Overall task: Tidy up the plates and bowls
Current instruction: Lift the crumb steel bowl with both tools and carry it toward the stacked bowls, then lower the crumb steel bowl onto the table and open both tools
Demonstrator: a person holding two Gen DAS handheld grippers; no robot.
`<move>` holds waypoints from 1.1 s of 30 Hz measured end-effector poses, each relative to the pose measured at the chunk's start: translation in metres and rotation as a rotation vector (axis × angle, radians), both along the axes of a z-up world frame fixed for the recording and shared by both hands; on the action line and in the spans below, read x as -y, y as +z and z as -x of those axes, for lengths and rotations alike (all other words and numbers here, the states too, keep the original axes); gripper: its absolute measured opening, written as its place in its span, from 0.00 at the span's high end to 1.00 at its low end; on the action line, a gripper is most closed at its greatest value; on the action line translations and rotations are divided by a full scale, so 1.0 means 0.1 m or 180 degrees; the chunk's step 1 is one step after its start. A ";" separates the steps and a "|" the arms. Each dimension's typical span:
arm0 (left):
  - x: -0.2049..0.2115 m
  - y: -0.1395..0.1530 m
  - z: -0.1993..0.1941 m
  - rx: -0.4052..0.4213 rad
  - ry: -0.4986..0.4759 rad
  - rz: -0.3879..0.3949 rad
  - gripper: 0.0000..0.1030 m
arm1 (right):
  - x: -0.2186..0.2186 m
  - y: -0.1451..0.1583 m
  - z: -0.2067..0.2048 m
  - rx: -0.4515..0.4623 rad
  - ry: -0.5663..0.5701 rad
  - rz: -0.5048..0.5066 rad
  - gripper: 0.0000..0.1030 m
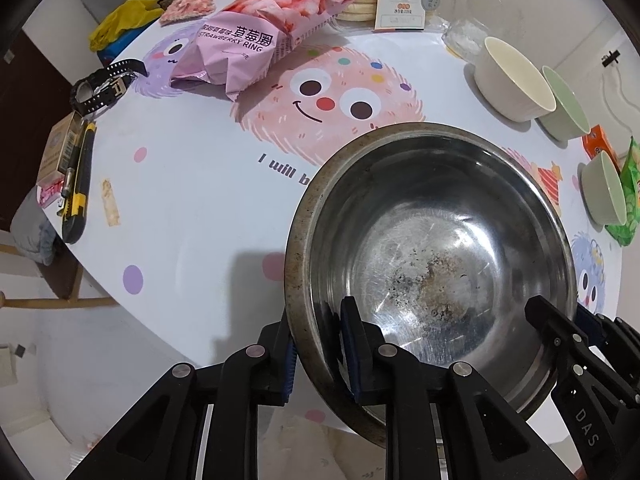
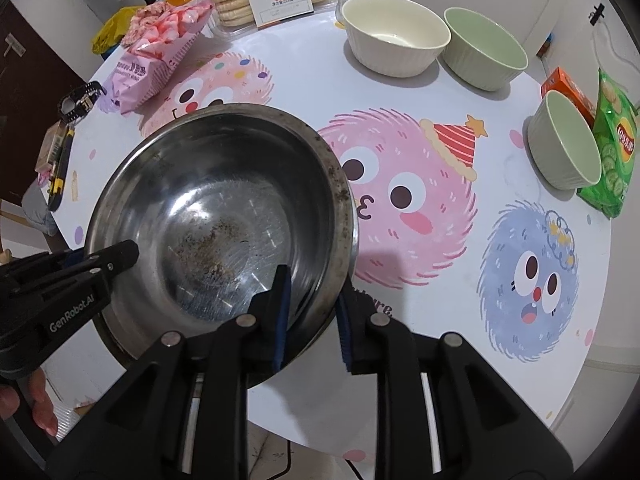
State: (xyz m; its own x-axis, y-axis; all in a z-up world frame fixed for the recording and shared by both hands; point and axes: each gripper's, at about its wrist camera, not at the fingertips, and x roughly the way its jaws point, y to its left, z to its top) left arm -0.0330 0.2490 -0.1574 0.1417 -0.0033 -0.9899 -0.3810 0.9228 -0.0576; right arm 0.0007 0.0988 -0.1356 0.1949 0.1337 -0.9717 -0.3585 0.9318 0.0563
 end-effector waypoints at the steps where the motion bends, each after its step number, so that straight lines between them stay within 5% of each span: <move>1: 0.00 0.00 0.00 0.0003 0.0010 0.0004 0.80 | 0.00 0.00 0.00 -0.0004 0.0003 0.0000 0.74; 10: -0.03 -0.04 0.06 -0.0010 0.0131 0.0052 0.60 | 0.00 -0.01 0.03 -0.0003 0.0029 0.0058 0.68; 15: -0.07 -0.02 0.12 0.0040 0.0207 0.0041 0.39 | 0.07 0.00 0.05 0.0023 -0.0030 0.0051 0.44; 17: -0.09 0.00 0.14 0.0069 0.0257 0.0051 0.25 | 0.11 0.02 0.05 0.0036 -0.0044 0.0040 0.23; 22: -0.14 0.09 0.15 0.0149 0.0375 0.0032 0.08 | 0.22 0.12 0.03 0.0134 -0.0109 -0.0011 0.13; 23: -0.14 0.10 0.14 0.0151 0.0383 0.0007 0.00 | 0.25 0.13 0.02 0.0150 -0.0126 -0.0017 0.05; 33: 0.05 0.23 0.01 0.0217 0.0322 -0.0090 0.00 | 0.75 0.35 -0.15 0.0293 -0.0462 -0.0216 0.00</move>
State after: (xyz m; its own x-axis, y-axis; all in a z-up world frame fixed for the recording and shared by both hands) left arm -0.0337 0.2443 -0.1343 0.2069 0.0422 -0.9774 -0.4682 0.8815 -0.0611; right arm 0.0162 0.0241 -0.1001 0.3046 0.1625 -0.9385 -0.2272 0.9693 0.0941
